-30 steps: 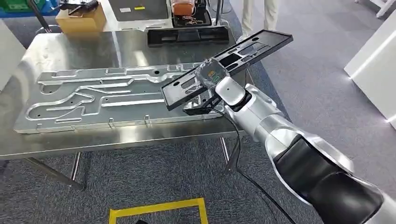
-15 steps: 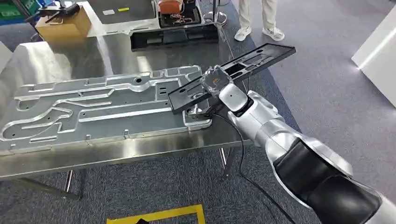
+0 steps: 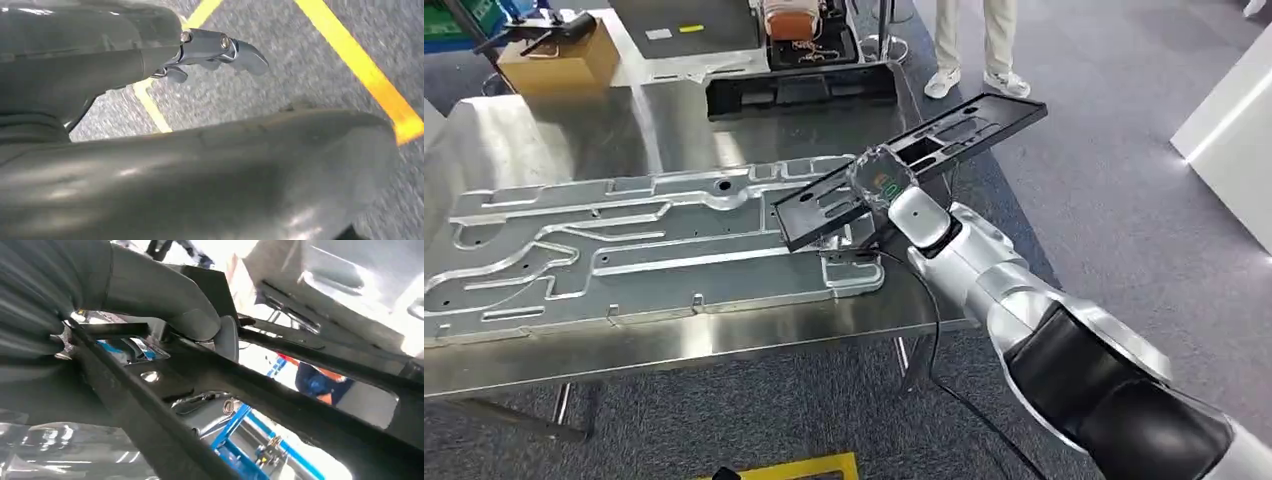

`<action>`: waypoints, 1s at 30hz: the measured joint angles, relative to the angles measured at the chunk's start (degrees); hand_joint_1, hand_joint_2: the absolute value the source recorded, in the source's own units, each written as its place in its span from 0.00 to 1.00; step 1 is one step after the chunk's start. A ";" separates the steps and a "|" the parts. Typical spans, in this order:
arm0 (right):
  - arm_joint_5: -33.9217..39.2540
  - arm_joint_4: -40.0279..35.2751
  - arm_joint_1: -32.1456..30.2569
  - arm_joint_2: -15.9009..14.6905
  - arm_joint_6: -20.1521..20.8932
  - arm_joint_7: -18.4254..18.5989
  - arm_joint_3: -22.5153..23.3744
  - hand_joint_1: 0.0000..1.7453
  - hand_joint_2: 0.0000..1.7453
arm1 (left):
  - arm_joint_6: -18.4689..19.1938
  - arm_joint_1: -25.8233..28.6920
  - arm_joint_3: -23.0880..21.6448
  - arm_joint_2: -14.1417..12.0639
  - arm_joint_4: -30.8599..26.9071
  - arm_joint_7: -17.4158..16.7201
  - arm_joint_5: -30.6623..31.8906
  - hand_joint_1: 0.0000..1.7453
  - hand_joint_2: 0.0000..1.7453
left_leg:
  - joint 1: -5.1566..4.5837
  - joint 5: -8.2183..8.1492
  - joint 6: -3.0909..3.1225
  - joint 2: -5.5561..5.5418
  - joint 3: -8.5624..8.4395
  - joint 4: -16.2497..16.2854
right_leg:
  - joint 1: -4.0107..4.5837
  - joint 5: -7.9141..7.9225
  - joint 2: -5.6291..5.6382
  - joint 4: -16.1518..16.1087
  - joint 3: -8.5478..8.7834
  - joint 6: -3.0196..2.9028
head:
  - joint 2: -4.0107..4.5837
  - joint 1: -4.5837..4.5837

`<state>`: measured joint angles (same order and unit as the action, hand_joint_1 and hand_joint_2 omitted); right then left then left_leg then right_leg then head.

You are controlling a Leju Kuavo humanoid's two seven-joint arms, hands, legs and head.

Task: Take the parts from the cabinet and place them on the table.

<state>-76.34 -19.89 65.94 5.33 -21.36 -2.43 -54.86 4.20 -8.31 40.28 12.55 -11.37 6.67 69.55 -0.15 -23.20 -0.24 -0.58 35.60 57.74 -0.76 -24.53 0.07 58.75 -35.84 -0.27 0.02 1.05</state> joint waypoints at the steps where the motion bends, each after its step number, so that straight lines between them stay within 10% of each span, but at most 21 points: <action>1: 0.68 0.00 -0.54 0.00 -0.85 -0.18 0.46 1.00 1.00 | -0.09 -0.05 -0.13 0.00 0.00 -0.02 0.09 0.00 0.00 | -0.01 -0.08 0.15 -0.03 -0.02 0.00 | 0.00 0.04 -0.02 -0.20 0.14 0.06 | 0.00 0.00; 7: 6.36 -0.33 -4.70 0.48 -5.90 -4.13 6.43 1.00 1.00 | -0.13 -0.23 -0.79 0.07 0.00 -0.61 0.48 0.00 0.00 | -0.08 -0.19 0.71 -0.04 0.00 0.00 | -0.04 0.25 -0.01 -0.84 0.47 0.56 | 0.00 0.00; 19: 4.37 0.35 -2.84 6.73 1.45 0.92 11.89 1.00 1.00 | 0.07 -1.32 -2.10 0.31 0.00 -1.90 1.51 0.00 0.00 | -0.18 -0.18 0.99 0.01 -0.01 0.01 | -0.14 0.29 0.01 -0.90 0.44 0.95 | 0.00 0.00; 30: 5.00 1.62 -1.48 9.38 -0.74 1.77 15.30 1.00 1.00 | -0.90 -1.42 -2.58 0.42 0.00 -2.56 1.57 0.00 0.00 | -0.17 -0.17 0.97 0.00 0.00 0.00 | -0.11 0.28 -0.02 -0.89 0.45 0.94 | 0.00 0.00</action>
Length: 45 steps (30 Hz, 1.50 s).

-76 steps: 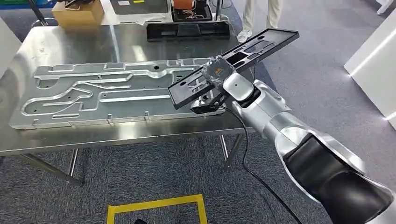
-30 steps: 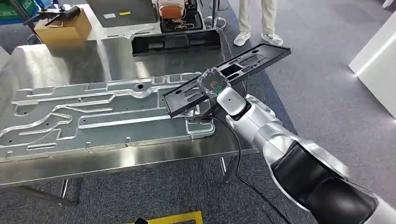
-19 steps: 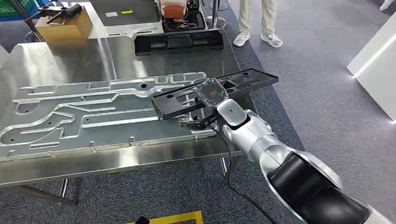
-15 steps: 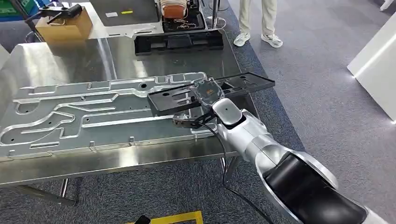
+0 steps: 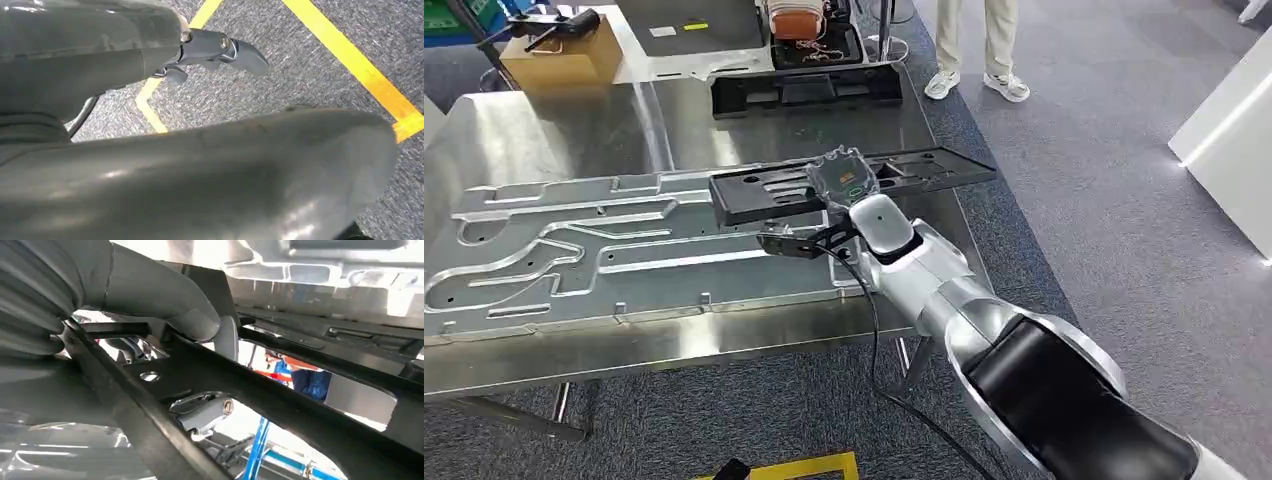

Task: Take the parts from the cabinet and place them on the table.

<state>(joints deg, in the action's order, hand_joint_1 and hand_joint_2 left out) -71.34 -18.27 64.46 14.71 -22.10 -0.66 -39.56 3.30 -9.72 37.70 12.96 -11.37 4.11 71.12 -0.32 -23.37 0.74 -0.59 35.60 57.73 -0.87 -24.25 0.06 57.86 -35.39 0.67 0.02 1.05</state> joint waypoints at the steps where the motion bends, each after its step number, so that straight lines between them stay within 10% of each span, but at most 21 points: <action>1: 0.22 0.09 -0.02 0.02 0.00 -0.13 0.40 1.00 1.00 | -0.07 -0.01 -0.02 0.02 0.00 -0.40 0.02 0.00 0.00 | 0.00 0.00 0.00 0.00 0.00 0.00 | -0.01 0.00 0.00 0.00 0.00 0.00 | 0.00 0.00; 7: -1.42 0.39 -0.46 0.02 0.11 -0.20 0.68 1.00 1.00 | -0.35 -0.33 -1.14 0.04 0.00 -0.90 2.56 0.00 0.00 | -0.01 0.00 0.01 0.00 0.00 0.01 | -0.02 0.00 0.00 0.00 0.01 0.01 | 0.00 0.00; 8: -1.72 0.44 -0.63 0.02 0.11 0.02 0.68 0.00 0.00 | -0.48 -0.38 -1.58 0.04 0.00 -0.90 3.06 0.00 1.00 | -0.01 0.00 0.01 0.00 0.00 0.01 | -0.02 0.00 0.00 0.00 0.01 0.01 | 0.00 0.00; 22: -4.46 0.61 -1.00 0.02 0.63 1.60 1.40 0.00 0.00 | -4.20 -0.32 -3.87 0.04 0.00 -1.58 4.11 0.00 1.00 | -0.01 0.00 0.01 0.01 -0.02 0.01 | -0.01 0.00 0.01 0.00 0.01 0.01 | 0.00 0.00; 23: -4.50 0.63 -1.00 0.02 0.63 1.64 1.42 0.00 0.00 | -4.20 -0.31 -3.87 0.04 0.00 -1.58 4.11 0.00 0.00 | -0.01 0.00 0.01 0.01 -0.02 0.00 | -0.01 0.00 0.01 0.00 0.02 0.01 | 0.00 0.00; 33: -5.72 0.61 -1.00 0.02 -0.41 0.57 2.65 0.00 0.00 | -3.21 -0.56 -3.85 0.15 0.00 -1.68 2.19 0.00 0.00 | -0.01 0.00 0.01 0.01 -0.02 0.01 | -0.02 0.00 0.01 0.00 0.02 0.01 | 0.00 0.00; 45: 0.23 -6.91 -6.52 4.28 0.75 -12.18 5.99 0.00 0.00 | -3.10 -0.37 -1.84 0.31 0.00 -2.28 -1.62 0.00 0.00 | 0.03 0.00 0.00 0.04 -0.04 -0.02 | 0.04 -0.02 0.02 0.00 0.02 -0.01 | 0.00 0.00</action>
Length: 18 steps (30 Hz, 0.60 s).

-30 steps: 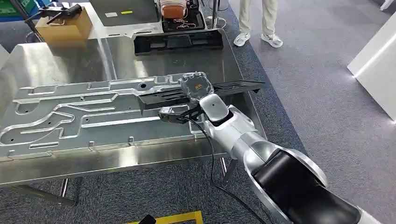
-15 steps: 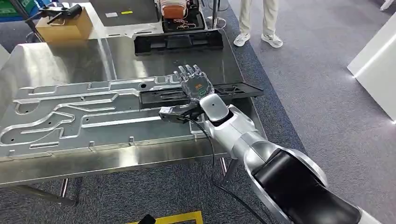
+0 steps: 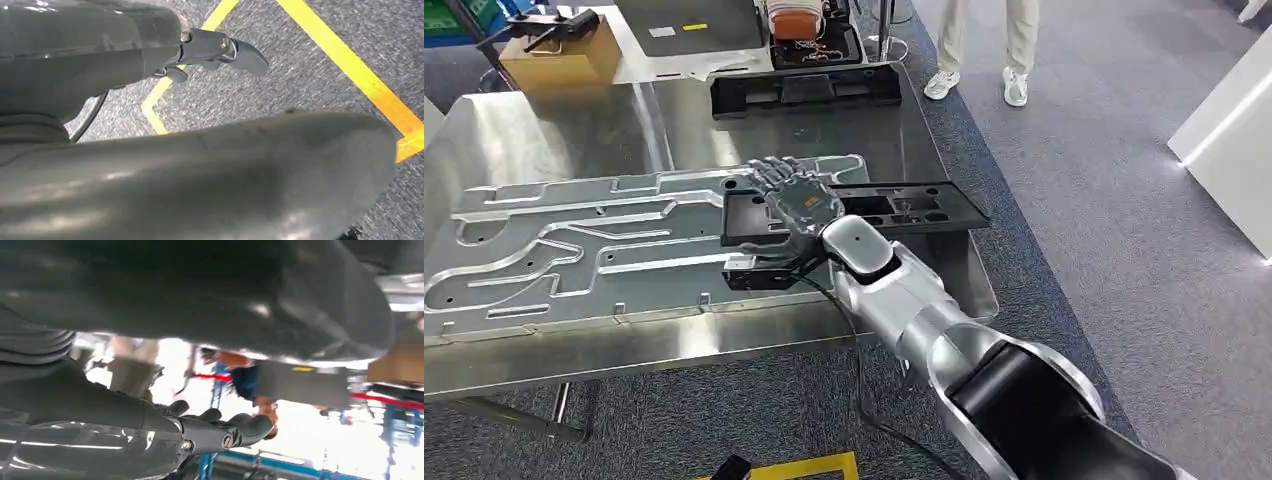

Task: Take the parts from the cabinet and place them on the table.

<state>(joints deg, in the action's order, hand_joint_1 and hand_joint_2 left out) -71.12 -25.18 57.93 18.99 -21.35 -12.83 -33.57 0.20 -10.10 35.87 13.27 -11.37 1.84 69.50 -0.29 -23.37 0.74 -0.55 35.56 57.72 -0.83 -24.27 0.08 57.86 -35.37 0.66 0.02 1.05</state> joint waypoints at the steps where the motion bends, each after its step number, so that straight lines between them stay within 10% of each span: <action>1: 1.29 -1.55 -0.84 0.26 0.70 -0.48 -0.59 0.00 0.00 | 0.00 0.09 0.09 -0.04 0.00 0.00 -0.15 0.00 0.00 | 0.00 0.00 0.00 0.00 0.00 0.00 | 0.00 0.00 0.00 0.00 0.00 0.00 | 0.00 0.00; 8: 4.54 -8.33 -3.69 0.94 2.47 -2.47 -4.00 0.00 0.00 | 0.26 0.46 1.20 -0.20 0.00 -0.15 -1.44 0.00 0.00 | -0.02 -0.01 0.02 -0.01 0.00 0.00 | -0.04 0.00 -0.01 -0.01 0.02 0.01 | 0.00 0.00; 15: 6.90 -18.68 -6.37 0.53 7.38 -0.48 -9.94 0.00 0.00 | 0.59 1.15 2.91 -0.48 0.00 -1.44 -3.10 0.00 0.00 | 0.24 0.25 1.28 0.10 -0.69 -0.87 | -0.22 -0.32 -0.05 -0.19 0.39 1.35 | 0.00 0.00; 18: 7.16 -20.00 -6.53 0.15 7.54 -0.41 -10.58 0.00 0.00 | 0.68 1.13 3.13 -0.48 0.00 -1.62 -3.10 0.00 0.00 | -0.05 0.69 1.80 0.24 -1.05 -1.14 | -0.21 -6.81 -0.01 9.67 -3.71 1.01 | 0.00 0.00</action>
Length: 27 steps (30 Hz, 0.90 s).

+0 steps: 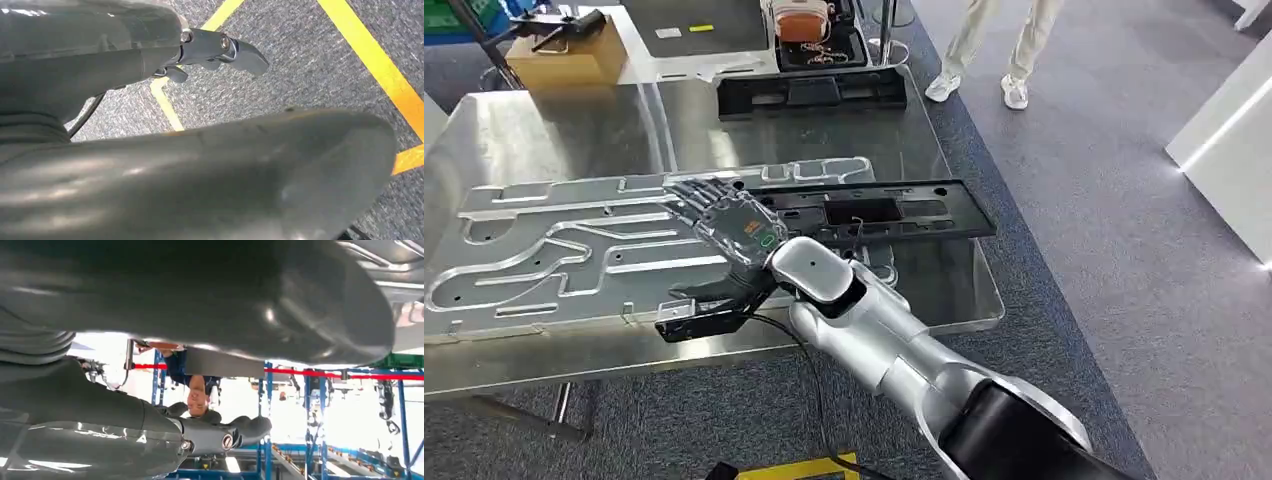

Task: Take the parts from the cabinet and place them on the table.

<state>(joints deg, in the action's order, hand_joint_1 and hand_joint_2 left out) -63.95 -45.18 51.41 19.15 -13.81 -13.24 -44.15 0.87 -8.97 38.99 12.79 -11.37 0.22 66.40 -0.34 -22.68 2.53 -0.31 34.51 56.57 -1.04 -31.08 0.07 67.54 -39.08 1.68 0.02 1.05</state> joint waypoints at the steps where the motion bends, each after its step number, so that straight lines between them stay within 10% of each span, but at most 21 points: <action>1: 0.13 -0.26 -0.33 -0.41 0.13 0.04 -0.55 0.00 0.00 | 0.09 0.06 0.13 0.00 0.00 -0.09 -0.04 0.00 0.00 | -0.09 0.00 0.01 -0.02 0.08 0.03 | 0.00 -2.13 0.01 4.69 -2.08 -0.06 | 0.00 0.00; 3: 0.61 -0.35 -1.01 -0.92 0.22 0.04 -0.98 0.00 0.00 | 0.15 0.24 0.20 -0.02 0.00 -0.20 -0.04 0.00 0.00 | -0.17 0.00 0.01 -0.07 0.28 0.26 | 0.02 -1.87 -0.01 7.12 -2.96 -0.17 | 0.00 0.00; 6: 2.36 -1.39 -1.19 -1.57 0.26 -0.70 -2.51 0.00 0.00 | 0.44 0.37 0.24 0.00 0.00 -0.22 0.00 0.00 0.00 | -0.21 -0.16 -0.24 -0.17 0.78 1.04 | 0.26 4.54 0.02 -5.24 3.80 -1.10 | 0.00 0.00; 7: 2.62 -1.81 -1.18 -1.66 0.26 -0.77 -2.89 0.00 0.00 | 0.48 0.39 0.24 0.04 0.00 -0.22 0.00 0.00 0.00 | -0.16 -0.24 -0.37 -0.14 1.04 1.37 | 0.44 4.09 0.11 -8.92 5.56 -1.53 | 0.00 0.00; 12: 3.32 -3.17 -1.34 -1.99 0.70 -0.83 -4.72 0.00 0.00 | 0.59 0.60 0.31 -0.07 0.00 -0.13 0.00 0.00 0.00 | -0.36 0.29 -2.29 -0.23 1.59 1.42 | 0.11 6.09 -0.17 -9.78 5.15 -2.40 | 0.00 0.00; 17: 4.94 -3.91 -1.57 -2.29 2.03 -0.63 -6.56 0.00 0.00 | 0.57 0.68 0.55 -0.09 0.00 -0.15 -0.11 0.00 0.00 | 1.08 -11.39 -4.32 -0.06 6.68 18.14 | -0.02 8.08 -0.61 -10.06 3.03 -2.88 | 0.00 0.02; 19: 5.36 -3.91 -1.92 -2.49 2.12 -0.61 -6.97 0.00 0.00 | 0.63 0.72 0.59 -0.09 0.00 -0.17 -0.18 0.00 0.00 | 1.57 -9.94 -4.92 -0.03 4.62 17.03 | -0.31 8.87 -0.72 -9.89 1.90 -2.44 | 0.00 0.02; 22: 6.03 -3.98 -1.98 -2.62 2.05 -0.61 -7.50 0.00 0.00 | 0.70 0.50 0.61 -0.05 0.00 -0.24 -0.18 0.00 0.00 | 2.54 -6.12 -6.09 0.09 -5.04 2.41 | -0.83 9.83 -0.72 -8.95 0.34 -1.30 | 0.00 0.02; 27: 6.78 -4.04 -2.42 -3.02 1.73 -0.50 -7.91 0.00 0.00 | 1.09 0.35 0.63 0.02 -0.02 -0.76 -0.15 0.00 0.00 | 1.68 -5.34 -2.75 -0.59 -4.01 1.60 | -0.67 12.12 -0.51 -9.56 -0.16 1.03 | 0.00 -0.02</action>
<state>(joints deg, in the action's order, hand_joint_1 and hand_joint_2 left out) -57.18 -49.22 48.99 16.13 -12.09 -13.75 -52.06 1.97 -8.62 39.63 12.81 -11.39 -0.55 66.25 1.34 -28.02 -0.21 -0.90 30.51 58.18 -1.70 -18.96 -0.44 57.98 -39.24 2.70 0.02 1.03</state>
